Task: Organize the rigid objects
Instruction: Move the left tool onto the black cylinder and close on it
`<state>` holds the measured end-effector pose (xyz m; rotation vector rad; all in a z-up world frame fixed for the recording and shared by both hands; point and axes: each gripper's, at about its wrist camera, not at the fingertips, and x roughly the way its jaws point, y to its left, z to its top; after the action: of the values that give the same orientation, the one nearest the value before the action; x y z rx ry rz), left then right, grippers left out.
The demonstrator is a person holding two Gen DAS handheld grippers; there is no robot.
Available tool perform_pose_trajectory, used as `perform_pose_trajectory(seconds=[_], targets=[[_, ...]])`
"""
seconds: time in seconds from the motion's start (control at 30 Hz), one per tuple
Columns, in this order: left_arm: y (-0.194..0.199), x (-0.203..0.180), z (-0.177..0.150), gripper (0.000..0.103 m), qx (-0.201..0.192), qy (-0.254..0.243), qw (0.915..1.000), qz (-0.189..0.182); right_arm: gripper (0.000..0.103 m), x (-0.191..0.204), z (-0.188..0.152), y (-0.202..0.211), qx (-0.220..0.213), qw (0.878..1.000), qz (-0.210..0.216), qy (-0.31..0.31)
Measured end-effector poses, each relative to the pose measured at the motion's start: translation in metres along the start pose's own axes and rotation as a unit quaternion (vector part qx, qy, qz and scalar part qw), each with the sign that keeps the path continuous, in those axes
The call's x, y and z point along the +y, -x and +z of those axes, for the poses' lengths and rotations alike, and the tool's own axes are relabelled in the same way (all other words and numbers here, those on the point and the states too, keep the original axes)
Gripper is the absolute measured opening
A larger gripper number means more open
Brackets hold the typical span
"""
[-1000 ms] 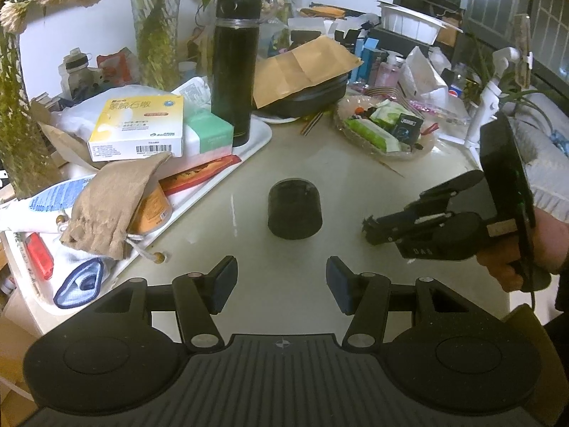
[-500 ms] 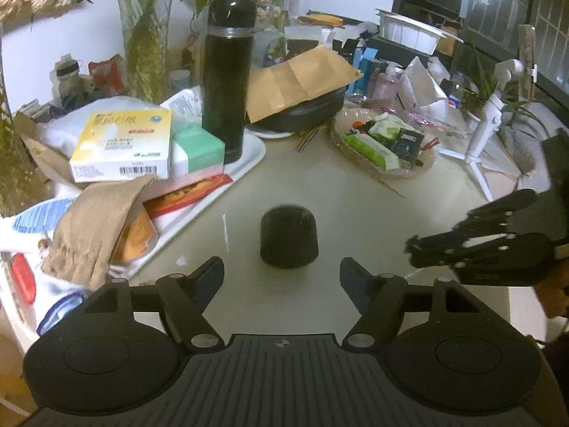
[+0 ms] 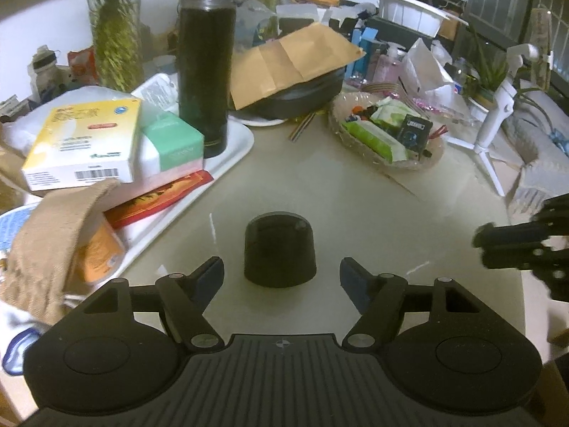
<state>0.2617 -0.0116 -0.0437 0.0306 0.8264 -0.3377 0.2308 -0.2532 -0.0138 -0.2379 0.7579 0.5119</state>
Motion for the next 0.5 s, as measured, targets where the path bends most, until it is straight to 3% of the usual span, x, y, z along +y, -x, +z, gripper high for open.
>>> perform_pose_trajectory(seconds=[0.27, 0.5], targets=[[-0.025, 0.002, 0.004, 0.071, 0.014, 0.001, 0.9999, -0.002, 0.02, 0.006, -0.001, 0.017, -0.019, 0.999, -0.015, 0.028], [-0.041, 0.005, 0.006, 0.071, 0.02, 0.003, 0.9998, -0.007, 0.02, 0.014, -0.004, 0.026, -0.028, 0.996, -0.056, 0.069]])
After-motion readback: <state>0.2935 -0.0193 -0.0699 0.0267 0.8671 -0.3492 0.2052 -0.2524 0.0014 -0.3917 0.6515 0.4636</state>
